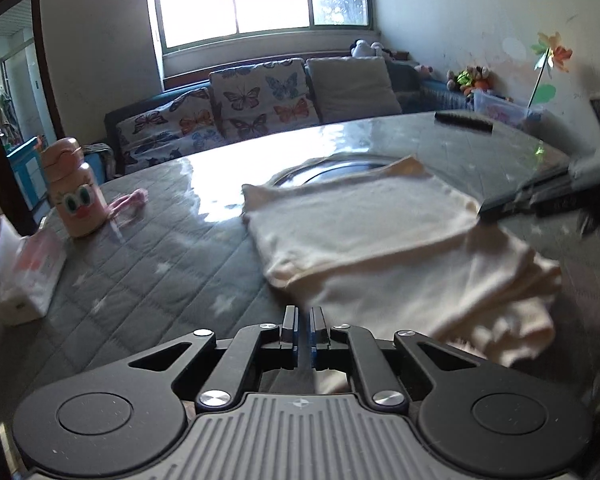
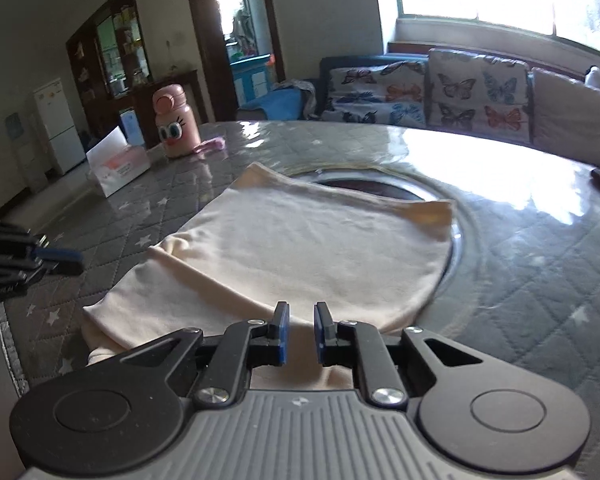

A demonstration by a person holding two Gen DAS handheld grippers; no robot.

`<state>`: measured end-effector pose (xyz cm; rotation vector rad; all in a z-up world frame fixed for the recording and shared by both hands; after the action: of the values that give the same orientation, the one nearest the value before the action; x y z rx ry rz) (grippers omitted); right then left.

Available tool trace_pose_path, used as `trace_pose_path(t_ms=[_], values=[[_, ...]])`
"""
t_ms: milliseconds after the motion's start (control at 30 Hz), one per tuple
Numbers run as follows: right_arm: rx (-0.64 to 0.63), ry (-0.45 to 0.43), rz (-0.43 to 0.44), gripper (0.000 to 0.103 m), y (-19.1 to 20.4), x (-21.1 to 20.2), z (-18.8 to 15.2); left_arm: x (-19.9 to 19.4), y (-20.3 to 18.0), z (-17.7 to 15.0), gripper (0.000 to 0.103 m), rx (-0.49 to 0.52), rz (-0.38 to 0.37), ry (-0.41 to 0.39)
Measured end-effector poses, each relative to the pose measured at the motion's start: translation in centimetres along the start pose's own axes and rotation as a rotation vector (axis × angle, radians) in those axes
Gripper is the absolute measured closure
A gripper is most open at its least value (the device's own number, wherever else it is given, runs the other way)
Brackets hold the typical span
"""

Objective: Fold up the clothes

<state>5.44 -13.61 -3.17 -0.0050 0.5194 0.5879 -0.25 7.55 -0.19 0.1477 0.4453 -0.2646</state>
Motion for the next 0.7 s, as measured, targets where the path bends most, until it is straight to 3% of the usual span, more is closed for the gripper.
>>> trace_pose_path(t_ms=[333,700], values=[[-0.024,0.047,0.007,0.09,0.2,0.9,-1.4,6.4,-1.7,0.4,0.096,0.002,-0.048,0.038],[-0.074,0.088,0.024,0.09,0.5,-0.2,-2.9,6.7,-1.5,-0.1,0.095,0.021,-0.043,0.049]])
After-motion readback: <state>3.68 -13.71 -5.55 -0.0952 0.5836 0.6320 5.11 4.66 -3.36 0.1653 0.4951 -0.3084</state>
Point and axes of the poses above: each gripper's, at about its wrist camera, not at the fingertips, and x roughly the way its jaws point, y to its left, z to its top, the point moved 6 cm from there along x, roughly the way its jaws point, and after that the axes turned 12 degrees about -y, right-handed, at the moved point
